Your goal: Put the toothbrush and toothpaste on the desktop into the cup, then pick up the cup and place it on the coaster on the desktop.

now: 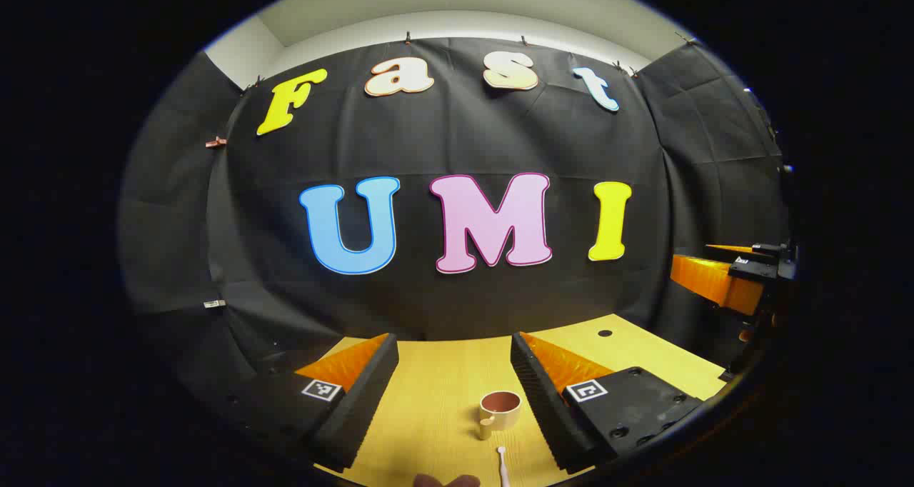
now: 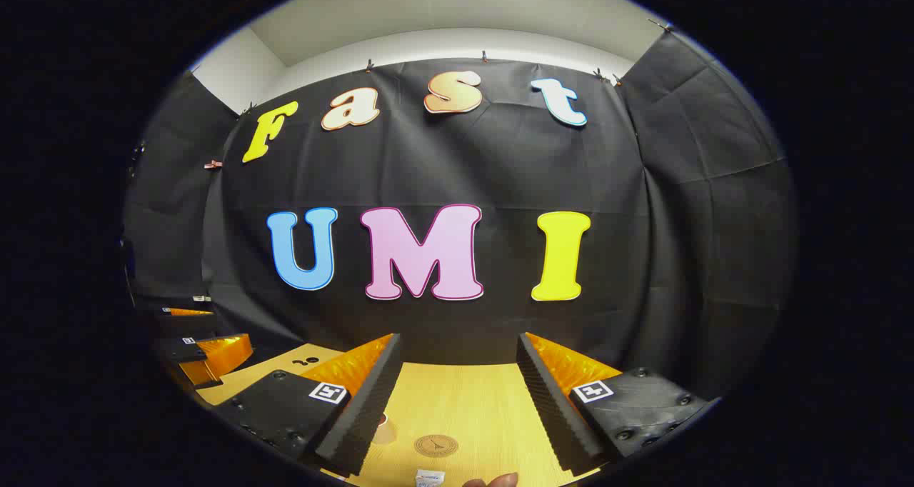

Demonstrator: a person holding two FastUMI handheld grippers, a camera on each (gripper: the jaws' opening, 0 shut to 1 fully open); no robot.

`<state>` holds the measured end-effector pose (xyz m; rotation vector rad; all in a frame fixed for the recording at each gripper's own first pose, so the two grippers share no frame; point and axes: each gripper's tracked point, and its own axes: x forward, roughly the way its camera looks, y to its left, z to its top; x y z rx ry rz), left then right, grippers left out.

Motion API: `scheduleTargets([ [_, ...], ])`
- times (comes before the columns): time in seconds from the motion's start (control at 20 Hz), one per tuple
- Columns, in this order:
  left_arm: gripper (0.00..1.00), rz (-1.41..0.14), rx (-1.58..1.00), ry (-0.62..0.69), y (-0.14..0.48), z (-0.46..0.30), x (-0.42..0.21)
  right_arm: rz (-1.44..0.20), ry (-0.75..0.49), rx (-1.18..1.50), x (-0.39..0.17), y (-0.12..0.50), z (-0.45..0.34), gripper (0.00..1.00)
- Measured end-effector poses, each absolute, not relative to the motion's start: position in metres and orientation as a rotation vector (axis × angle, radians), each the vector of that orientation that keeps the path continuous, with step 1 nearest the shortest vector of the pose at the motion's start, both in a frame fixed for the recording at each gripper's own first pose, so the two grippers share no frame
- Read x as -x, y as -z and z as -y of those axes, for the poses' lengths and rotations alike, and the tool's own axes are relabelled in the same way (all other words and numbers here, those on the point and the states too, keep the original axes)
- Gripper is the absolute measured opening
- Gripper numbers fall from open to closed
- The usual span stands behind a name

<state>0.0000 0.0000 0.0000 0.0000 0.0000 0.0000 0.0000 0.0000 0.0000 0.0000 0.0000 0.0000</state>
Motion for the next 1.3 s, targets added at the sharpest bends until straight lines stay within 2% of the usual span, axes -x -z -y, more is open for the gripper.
scheduleTargets([
  [0.05, 0.99, -0.001, -0.003, 0.003, 0.001, 0.001, 0.0, 0.0, -0.002, 0.008, 0.001, 0.001, 0.0, 0.94],
  [0.15, 0.98, -0.002, -0.006, 0.009, 0.001, 0.003, 0.002, 0.002, -0.011, 0.016, 0.003, 0.0, -0.003, 0.94],
  [0.2, 0.98, -0.003, -0.009, 0.01, 0.0, 0.004, 0.002, 0.003, -0.013, 0.019, 0.004, -0.001, -0.003, 0.97],
  [0.45, 0.98, 0.004, 0.004, 0.007, -0.003, 0.001, 0.007, 0.005, -0.019, 0.02, 0.005, -0.003, -0.007, 0.97],
  [0.5, 0.98, 0.006, 0.005, 0.002, -0.002, 0.0, 0.007, 0.008, -0.018, 0.022, 0.006, -0.003, -0.007, 0.94],
  [0.55, 0.98, 0.007, 0.002, -0.001, -0.001, -0.001, 0.008, 0.011, -0.018, 0.025, 0.006, -0.004, -0.006, 0.97],
  [0.6, 0.98, 0.008, -0.001, -0.004, -0.002, -0.002, 0.009, 0.009, -0.019, 0.027, 0.006, -0.002, -0.007, 0.94],
  [0.65, 0.98, 0.007, -0.002, -0.005, -0.002, -0.003, 0.009, 0.004, -0.02, 0.026, 0.006, -0.001, -0.008, 0.97],
  [0.85, 0.98, -0.004, 0.0, -0.012, 0.005, -0.008, 0.013, -0.033, -0.042, 0.022, 0.01, 0.01, -0.017, 0.97],
  [0.95, 0.95, -0.017, -0.001, -0.018, 0.012, -0.011, 0.016, -0.09, -0.058, 0.037, 0.012, 0.027, -0.023, 0.98],
  [1.05, 0.98, -0.038, -0.001, -0.021, 0.02, -0.014, 0.019, -0.166, -0.065, 0.052, 0.017, 0.052, -0.025, 0.98],
  [1.3, 0.95, -0.115, -0.013, -0.019, 0.057, -0.02, 0.034, -0.426, -0.089, 0.0, 0.04, 0.13, -0.039, 0.98],
])
